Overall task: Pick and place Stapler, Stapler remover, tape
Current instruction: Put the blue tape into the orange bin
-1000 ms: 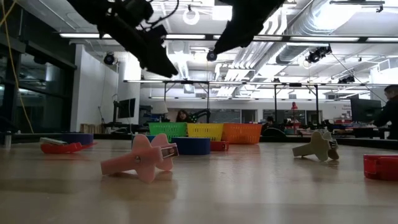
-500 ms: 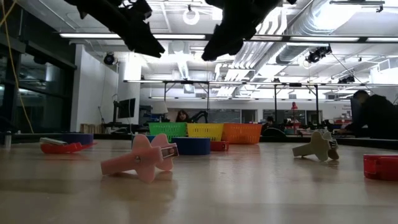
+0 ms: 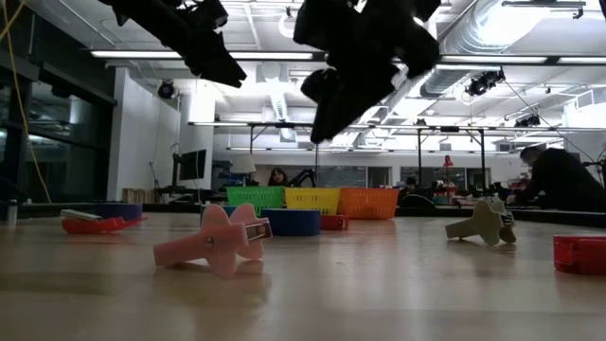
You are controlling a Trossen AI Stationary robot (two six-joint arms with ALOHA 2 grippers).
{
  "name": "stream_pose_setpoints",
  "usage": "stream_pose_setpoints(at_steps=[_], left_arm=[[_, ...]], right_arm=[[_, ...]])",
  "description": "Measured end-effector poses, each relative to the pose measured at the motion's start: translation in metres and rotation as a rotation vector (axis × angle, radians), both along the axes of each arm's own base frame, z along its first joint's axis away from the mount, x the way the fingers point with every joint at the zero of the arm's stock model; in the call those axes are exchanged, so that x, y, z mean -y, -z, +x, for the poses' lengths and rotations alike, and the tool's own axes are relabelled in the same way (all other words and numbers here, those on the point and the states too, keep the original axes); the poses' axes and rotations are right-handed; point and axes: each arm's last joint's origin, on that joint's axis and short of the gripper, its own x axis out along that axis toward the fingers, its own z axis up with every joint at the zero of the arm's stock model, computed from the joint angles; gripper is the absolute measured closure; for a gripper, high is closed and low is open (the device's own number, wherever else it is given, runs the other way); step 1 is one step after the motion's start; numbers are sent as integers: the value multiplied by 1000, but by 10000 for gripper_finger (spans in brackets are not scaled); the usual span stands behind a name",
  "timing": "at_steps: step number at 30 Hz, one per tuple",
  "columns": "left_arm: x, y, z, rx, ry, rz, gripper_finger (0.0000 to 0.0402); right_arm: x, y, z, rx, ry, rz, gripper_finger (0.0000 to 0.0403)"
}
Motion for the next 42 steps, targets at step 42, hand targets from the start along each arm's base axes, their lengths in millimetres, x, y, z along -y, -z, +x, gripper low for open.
stream_pose_setpoints(at_steps=[42], left_arm=[[1, 5, -2, -59, 15, -14, 67]], right_arm=[[-6, 74, 29, -64, 94, -10, 368]])
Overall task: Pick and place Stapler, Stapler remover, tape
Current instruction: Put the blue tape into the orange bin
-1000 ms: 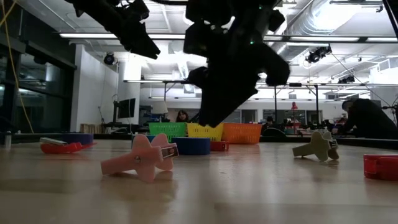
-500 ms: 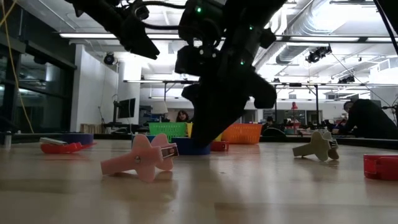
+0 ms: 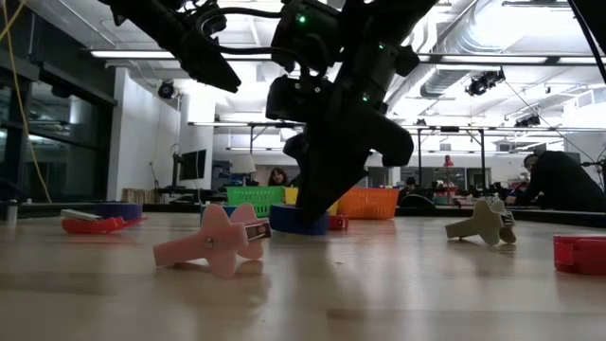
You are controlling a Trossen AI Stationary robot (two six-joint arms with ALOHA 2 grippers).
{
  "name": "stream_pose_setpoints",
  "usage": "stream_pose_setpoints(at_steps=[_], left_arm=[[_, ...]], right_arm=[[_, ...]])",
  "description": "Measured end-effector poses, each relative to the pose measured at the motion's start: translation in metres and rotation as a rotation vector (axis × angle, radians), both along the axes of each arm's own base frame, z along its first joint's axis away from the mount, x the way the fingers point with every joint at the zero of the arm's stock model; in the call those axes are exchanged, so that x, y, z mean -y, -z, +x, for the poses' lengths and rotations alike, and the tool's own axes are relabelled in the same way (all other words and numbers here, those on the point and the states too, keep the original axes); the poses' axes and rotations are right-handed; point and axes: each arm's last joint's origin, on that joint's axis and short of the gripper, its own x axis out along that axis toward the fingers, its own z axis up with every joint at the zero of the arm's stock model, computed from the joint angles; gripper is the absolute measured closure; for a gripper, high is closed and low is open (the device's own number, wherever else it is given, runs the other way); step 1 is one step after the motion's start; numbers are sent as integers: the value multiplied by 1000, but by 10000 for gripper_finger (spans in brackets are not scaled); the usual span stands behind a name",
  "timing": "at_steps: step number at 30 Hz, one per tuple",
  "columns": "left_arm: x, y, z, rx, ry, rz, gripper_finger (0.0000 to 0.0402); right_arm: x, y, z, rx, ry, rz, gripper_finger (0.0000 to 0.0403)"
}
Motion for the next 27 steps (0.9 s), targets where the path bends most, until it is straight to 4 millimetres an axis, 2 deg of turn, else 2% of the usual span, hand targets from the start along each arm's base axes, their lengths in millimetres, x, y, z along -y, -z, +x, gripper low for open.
stream_pose_setpoints(at_steps=[7, 15, 20, 27], left_arm=[[0, 0, 0, 1, 3, -1, 67], [0, 0, 0, 3, 4, -1, 67], [0, 0, 0, 2, 4, -1, 67], [0, 0, 0, 5, 4, 0, 67]], right_arm=[[1, -12, -3, 4, 147, 44, 374], [15, -56, -17, 48, 377, 101, 374], [37, -89, -34, 71, 486, 133, 374], [78, -126, -62, 112, 668, 120, 374]])
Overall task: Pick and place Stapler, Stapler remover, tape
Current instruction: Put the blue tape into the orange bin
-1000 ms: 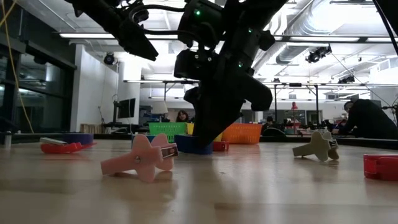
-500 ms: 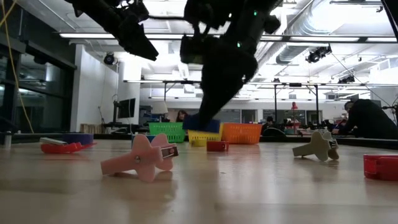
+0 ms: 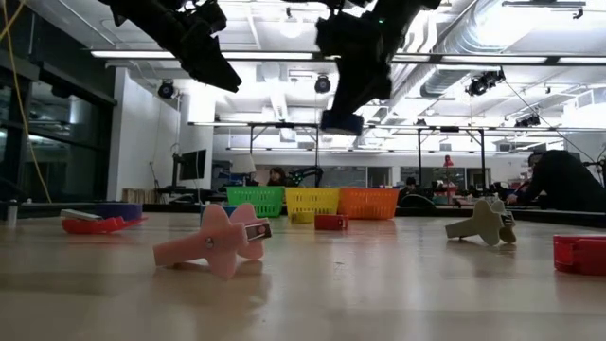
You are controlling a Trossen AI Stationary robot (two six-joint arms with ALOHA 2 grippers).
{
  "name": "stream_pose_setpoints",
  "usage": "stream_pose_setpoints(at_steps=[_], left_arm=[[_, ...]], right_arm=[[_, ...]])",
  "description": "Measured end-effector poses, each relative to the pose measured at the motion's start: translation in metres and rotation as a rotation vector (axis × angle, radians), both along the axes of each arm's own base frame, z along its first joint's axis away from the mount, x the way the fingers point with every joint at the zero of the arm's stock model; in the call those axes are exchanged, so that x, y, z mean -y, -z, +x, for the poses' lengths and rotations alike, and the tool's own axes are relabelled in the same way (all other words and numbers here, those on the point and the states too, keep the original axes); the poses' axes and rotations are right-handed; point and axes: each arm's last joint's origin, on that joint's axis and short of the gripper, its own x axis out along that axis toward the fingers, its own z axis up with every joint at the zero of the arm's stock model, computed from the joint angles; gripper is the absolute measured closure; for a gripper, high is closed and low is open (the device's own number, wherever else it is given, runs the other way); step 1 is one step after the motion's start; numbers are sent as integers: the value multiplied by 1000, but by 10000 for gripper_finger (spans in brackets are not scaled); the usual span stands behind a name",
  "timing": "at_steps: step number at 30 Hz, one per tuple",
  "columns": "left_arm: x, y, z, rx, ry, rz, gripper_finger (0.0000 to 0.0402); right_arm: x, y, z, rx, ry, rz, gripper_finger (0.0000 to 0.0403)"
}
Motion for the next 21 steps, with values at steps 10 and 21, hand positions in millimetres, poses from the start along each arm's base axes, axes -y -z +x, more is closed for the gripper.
stream_pose_setpoints(at_steps=[10, 21], left_arm=[[0, 0, 0, 4, 1, 2, 67], [0, 0, 0, 13, -8, -20, 67]], right_arm=[[70, -10, -21, 38, 252, 65, 374], [135, 2, -52, -62, -69, -36, 374]])
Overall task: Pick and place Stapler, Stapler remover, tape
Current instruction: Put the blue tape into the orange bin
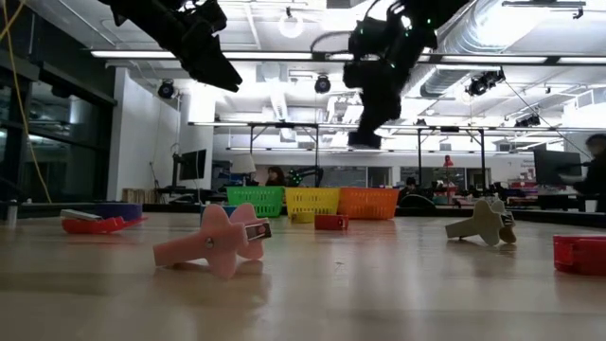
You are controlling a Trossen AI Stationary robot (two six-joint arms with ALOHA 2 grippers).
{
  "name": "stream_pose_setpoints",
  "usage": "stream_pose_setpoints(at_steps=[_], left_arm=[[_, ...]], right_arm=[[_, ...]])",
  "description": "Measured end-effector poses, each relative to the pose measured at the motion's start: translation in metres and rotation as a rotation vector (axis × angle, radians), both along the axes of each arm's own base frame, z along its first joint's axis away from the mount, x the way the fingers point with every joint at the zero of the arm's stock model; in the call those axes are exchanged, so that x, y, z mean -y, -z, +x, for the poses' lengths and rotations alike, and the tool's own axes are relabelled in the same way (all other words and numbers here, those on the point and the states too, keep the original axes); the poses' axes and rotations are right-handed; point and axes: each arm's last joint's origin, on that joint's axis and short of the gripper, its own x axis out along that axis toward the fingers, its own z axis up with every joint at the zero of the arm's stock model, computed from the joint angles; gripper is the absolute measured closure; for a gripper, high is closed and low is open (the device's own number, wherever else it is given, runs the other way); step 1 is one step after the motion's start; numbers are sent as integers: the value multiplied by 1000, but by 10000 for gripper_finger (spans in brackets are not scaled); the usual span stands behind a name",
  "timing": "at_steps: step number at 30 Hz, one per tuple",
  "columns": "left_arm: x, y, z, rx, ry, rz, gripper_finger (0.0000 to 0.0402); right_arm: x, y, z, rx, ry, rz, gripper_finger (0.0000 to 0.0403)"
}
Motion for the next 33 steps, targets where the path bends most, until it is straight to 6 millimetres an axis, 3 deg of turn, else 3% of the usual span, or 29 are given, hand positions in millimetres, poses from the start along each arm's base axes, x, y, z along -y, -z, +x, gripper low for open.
stream_pose_setpoints(at_steps=[10, 19, 33], left_arm=[[0, 0, 0, 12, -17, -28, 67], [-1, 0, 0, 27, -59, -61, 67], [-1, 0, -1, 27, -102, -62, 67]], right_arm=[[28, 38, -3, -162, -363, -118, 374], [45, 66, 1, -200, -365, -102, 374], [50, 65, 5, -114, -351, -93, 374]])
